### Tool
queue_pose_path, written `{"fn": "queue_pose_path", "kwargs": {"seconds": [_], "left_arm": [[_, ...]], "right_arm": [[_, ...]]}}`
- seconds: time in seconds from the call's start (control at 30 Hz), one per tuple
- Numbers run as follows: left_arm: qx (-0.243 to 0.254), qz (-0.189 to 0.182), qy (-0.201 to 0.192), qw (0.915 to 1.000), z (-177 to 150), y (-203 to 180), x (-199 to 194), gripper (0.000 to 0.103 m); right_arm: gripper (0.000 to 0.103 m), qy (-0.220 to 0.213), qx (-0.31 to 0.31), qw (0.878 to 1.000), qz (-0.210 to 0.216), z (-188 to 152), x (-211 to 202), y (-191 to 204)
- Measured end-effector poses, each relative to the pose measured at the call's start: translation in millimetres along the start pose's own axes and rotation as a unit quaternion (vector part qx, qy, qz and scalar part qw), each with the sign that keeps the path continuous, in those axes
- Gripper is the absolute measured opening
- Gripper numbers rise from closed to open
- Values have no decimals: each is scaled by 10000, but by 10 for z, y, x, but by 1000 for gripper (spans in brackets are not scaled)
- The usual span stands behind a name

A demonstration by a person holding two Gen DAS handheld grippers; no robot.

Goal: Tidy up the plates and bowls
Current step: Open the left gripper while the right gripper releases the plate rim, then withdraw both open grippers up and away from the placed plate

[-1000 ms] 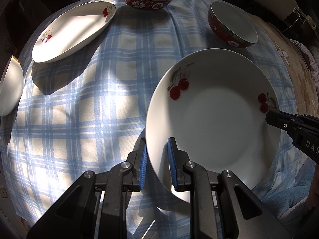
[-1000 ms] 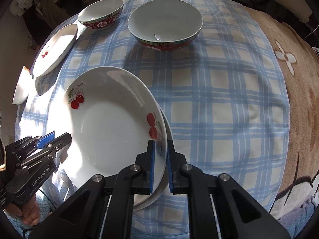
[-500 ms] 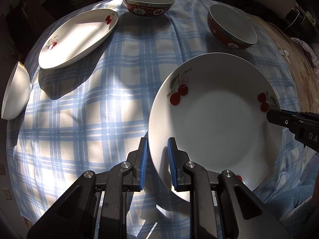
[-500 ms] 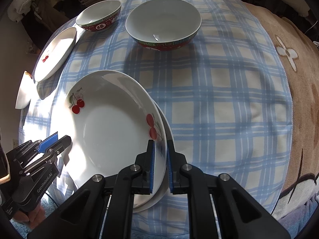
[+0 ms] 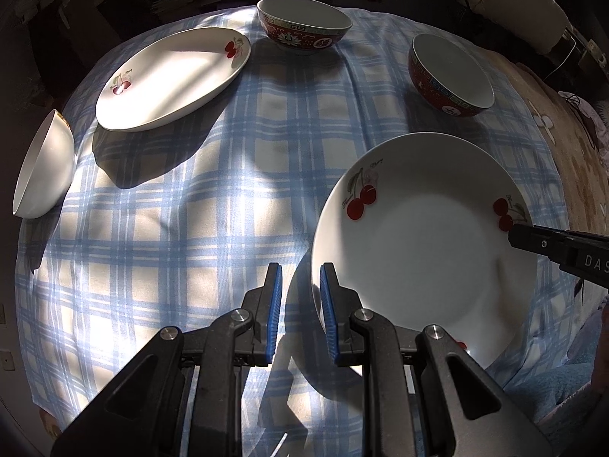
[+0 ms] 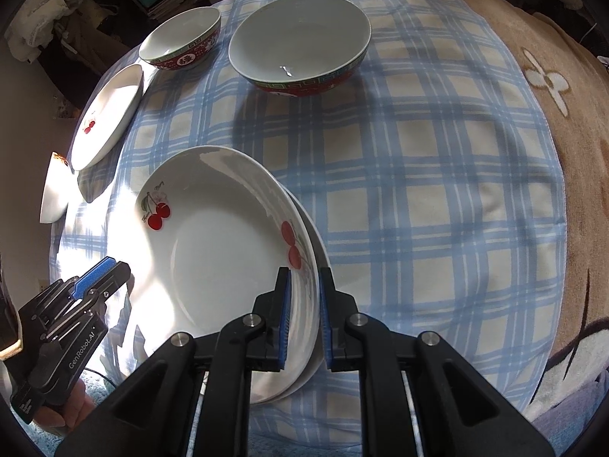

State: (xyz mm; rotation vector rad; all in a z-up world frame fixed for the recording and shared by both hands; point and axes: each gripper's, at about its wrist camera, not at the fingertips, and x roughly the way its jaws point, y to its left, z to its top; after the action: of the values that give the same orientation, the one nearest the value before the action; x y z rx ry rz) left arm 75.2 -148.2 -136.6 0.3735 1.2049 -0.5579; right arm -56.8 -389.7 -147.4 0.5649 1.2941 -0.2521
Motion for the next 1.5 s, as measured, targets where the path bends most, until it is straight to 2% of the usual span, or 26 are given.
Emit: {"fn": "queue_pose_path", "kwargs": {"seconds": [0.07, 0.13, 0.17, 0.27, 0.33, 0.47, 0.53, 0.67, 0.73, 0.87, 0.97, 1.03, 1.23, 1.4, 1.5], "left_arm": [[-69, 3, -38, 10000, -24, 55, -59, 20], [-165, -30, -46, 9998, -39, 116, -109, 20], [-239, -29, -48, 9997, -50, 143, -136, 20], [-357, -5, -76, 9993, -58, 213, -204, 20], [-428, 70, -107, 9990, -71, 261, -264, 22], [-614, 228, -132, 9978, -101, 377, -362, 26], [-703, 286, -150, 9970, -104, 440, -383, 27], [-717, 451, -228, 9961, -126, 530, -469, 31], [-729, 496, -288, 9957, -125, 571, -521, 39], [-741, 548, -379, 9950, -105, 638, -657, 49], [-759, 631, -504, 9938, -68, 692, -781, 65], [-756, 642, -569, 9934, -35, 729, -845, 82], [-708, 765, -769, 9916, 98, 859, -1018, 88], [-698, 966, -846, 9893, 244, 1034, -1086, 89], [-819, 1014, -852, 9878, 335, 1162, -1095, 90]], "right_arm": [[21, -9, 51, 10000, 51, -7, -32, -14], [35, -100, -7, 9999, -106, -8, -75, 12], [37, -184, -46, 9997, -148, -8, -113, 27], [43, -335, -67, 9993, 153, -4, -216, 71], [56, -446, -116, 9985, 301, -10, -285, 112], [68, -632, -283, 9961, 543, -26, -389, 245], [82, -684, -292, 9947, 714, -26, -418, 293], [87, -838, -364, 9921, 864, -17, -472, 398], [92, -898, -399, 9912, 883, 0, -502, 447], [95, -1035, -445, 9896, 889, 26, -575, 524], [97, -1153, -538, 9882, 848, 53, -630, 598], [99, -1214, -652, 9875, 760, 76, -661, 670], [102, -1245, -861, 9865, 626, 199, -716, 866], [102, -1331, -1001, 9821, 881, 290, -743, 966], [102, -1470, -1192, 9791, 749, 334, -745, 1050]]}}
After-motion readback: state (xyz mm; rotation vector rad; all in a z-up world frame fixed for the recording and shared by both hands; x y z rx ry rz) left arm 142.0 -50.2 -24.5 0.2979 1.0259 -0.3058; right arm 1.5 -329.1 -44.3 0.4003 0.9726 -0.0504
